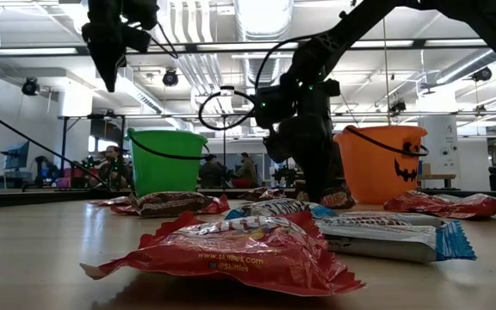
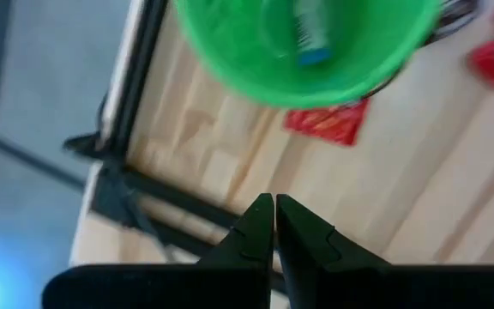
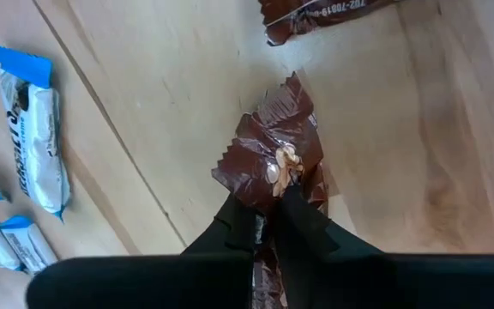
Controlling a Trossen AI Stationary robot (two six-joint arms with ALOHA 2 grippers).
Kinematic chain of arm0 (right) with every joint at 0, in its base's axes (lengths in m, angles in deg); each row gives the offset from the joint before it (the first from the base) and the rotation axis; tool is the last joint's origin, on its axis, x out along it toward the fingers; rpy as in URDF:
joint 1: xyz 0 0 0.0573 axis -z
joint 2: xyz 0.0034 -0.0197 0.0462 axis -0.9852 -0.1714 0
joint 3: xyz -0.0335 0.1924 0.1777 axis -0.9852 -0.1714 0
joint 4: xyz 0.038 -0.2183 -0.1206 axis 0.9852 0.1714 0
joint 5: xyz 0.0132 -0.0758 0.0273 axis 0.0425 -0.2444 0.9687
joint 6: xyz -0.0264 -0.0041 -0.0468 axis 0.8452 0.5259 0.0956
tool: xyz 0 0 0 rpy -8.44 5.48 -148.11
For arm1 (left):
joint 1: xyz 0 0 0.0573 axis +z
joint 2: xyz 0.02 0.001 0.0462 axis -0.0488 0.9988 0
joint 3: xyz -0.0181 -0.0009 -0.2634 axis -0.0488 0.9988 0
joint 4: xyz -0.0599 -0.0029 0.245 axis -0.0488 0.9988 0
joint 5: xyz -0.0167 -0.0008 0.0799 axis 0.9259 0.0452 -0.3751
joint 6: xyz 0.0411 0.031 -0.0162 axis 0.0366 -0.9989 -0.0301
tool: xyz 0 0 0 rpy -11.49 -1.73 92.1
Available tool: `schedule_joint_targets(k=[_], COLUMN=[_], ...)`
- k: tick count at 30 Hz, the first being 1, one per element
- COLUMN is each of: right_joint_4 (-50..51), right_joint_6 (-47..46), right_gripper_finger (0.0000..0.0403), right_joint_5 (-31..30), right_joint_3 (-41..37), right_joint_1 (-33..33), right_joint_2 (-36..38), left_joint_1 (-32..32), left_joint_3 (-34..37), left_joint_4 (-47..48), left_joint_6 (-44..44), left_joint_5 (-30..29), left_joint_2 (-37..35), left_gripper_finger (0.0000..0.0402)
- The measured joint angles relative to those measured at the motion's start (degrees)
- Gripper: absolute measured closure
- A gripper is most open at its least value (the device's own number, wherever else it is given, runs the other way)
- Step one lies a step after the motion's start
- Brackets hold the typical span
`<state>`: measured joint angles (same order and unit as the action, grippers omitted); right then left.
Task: Sort candy
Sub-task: Put the brown candy into the black bucket
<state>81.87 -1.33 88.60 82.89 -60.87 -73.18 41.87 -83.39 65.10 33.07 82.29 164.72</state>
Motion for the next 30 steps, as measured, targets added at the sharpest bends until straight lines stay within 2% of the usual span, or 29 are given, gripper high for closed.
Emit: schedule_joint_targets(k=[4,17,21,30], right_joint_4=[-0.07,-2.00,-5.29,-5.21], right_joint_6=[-0.78,-0.84,0.25,0.19], right_gripper_finger=[0.0390,0.0391,0.0392,0.0392], right_joint_5=[0.46,1.16,1.28,1.23], right_joint_3=[0.00,0.09,0.09,0.15], right_joint_1=[0.66,1.78,2.53,4.42], right_joint_2=[-0.02,0.17,0.20,0.20], left_joint_1=[2.03,5.56,6.26,7.69], left_joint_3=[0.00,0.00,0.00,0.00], left_joint_4=[0.58,2.90,2.91,2.36], left_joint_6=[0.37,9.36,9.59,8.56], left_joint_5=[-2.75,-2.78,-4.23,-4.20], left_joint_2=[-0.02,-0.46,-0.80,-0.05], left_gripper_finger=[0.0402,0.0402,0.0402,0.0402])
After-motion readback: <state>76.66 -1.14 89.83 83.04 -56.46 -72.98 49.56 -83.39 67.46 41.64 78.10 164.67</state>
